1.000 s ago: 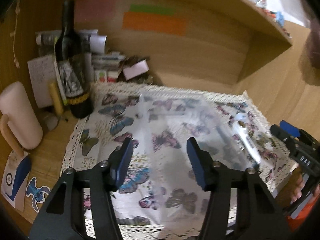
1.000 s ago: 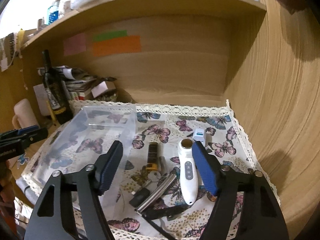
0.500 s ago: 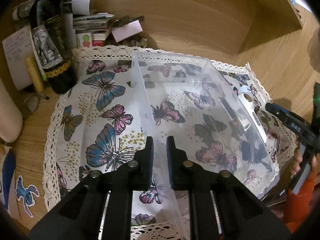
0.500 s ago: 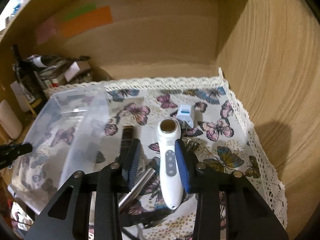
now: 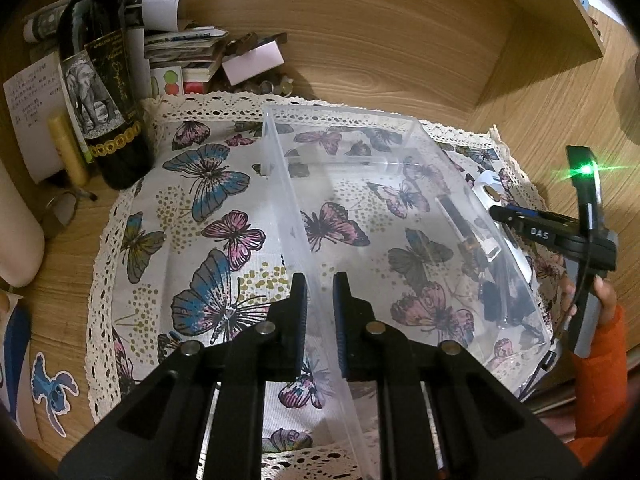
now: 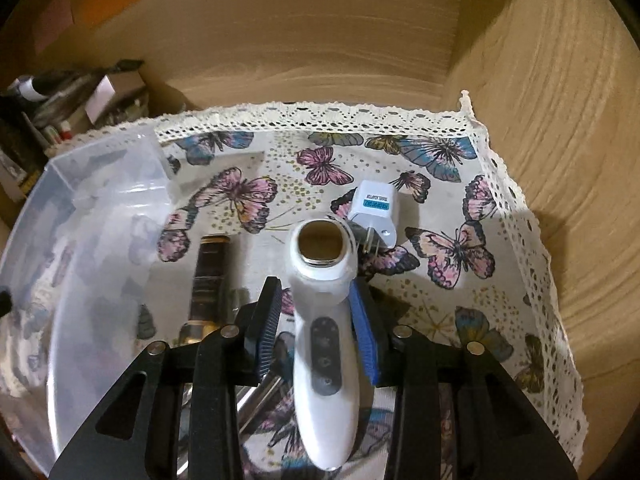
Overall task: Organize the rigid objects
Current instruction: 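Lower the right gripper onto the white handheld device and close on it, then lift the white device with the right gripper and release it inside the clear box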
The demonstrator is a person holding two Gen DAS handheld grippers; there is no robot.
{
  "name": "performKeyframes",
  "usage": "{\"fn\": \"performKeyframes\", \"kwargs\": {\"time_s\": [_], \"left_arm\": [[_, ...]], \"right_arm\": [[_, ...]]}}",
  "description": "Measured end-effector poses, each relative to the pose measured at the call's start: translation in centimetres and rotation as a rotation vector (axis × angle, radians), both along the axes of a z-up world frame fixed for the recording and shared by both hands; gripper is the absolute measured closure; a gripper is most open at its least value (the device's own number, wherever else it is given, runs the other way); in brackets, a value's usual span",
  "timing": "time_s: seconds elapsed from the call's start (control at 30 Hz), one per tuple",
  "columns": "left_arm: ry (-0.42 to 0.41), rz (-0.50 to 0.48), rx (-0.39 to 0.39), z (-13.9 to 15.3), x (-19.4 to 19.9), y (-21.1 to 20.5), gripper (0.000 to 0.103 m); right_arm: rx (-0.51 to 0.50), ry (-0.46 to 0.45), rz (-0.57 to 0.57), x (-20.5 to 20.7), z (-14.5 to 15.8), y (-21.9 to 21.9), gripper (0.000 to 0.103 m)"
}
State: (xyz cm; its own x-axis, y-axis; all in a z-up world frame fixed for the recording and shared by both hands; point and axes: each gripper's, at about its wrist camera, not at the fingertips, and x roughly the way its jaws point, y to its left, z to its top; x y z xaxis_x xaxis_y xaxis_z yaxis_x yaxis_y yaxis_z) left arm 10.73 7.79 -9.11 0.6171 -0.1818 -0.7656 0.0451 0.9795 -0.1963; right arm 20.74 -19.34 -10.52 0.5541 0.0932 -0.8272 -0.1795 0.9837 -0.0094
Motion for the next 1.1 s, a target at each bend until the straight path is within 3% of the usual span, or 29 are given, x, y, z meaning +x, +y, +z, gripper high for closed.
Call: {"fn": "performKeyframes", "kwargs": {"time_s": [0.2,0.43,0.77,1.1], "left_arm": [[-0.001,-0.001,-0.008,0.0,0.0,0.1,0.090],[-0.008,0.000,-0.006,0.0,-0.1,0.2,0.090],[-0.016,0.011,0.019,0.0,-0.2,-0.3,0.090],[-0.016,0.013,0.029,0.0,0.0,-0.2,0.090]], "right_arm": [[0.003,0.085,0.006,1.5,-2.2,0.1,0.068],[-0.012,0.057,0.006,1.8,-2.0,0.5,0.070],[0.033,-0.134,0.023,-1.2,4.5,0.6,0.070],[0.131,-0.305,0.118,-4.9,10.9,2.4,0.070]]}}
